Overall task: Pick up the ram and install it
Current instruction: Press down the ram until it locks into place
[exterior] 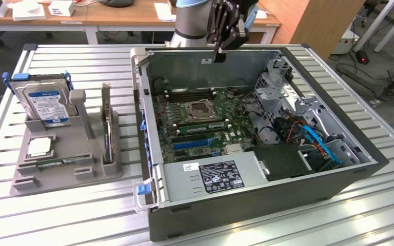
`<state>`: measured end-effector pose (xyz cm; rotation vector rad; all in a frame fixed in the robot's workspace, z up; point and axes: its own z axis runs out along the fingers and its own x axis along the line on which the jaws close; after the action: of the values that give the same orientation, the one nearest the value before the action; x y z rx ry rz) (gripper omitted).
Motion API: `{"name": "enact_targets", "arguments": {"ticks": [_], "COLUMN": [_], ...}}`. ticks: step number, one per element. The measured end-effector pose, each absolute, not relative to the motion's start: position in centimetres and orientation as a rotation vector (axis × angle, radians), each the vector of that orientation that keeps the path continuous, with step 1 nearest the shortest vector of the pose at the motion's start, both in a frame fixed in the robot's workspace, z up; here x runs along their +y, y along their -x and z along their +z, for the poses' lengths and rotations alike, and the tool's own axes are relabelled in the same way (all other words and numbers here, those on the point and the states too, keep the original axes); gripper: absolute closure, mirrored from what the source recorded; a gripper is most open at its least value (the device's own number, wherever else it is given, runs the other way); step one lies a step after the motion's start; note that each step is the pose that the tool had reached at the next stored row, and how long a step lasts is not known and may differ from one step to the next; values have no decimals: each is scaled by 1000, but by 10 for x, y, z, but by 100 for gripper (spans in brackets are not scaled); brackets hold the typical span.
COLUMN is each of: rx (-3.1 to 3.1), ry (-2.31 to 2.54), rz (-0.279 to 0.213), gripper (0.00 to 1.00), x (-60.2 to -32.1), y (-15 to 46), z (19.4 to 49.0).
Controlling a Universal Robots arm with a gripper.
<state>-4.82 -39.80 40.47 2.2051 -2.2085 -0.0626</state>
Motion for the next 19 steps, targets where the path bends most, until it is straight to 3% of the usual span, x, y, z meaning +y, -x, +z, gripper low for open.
{"name": "enact_targets", "arguments": {"ticks": [19], "rx": [-2209], "ry": [-2206], "rz": [-60], "gripper": [91], "x": [-398], "y": [48], "z": [370]}}
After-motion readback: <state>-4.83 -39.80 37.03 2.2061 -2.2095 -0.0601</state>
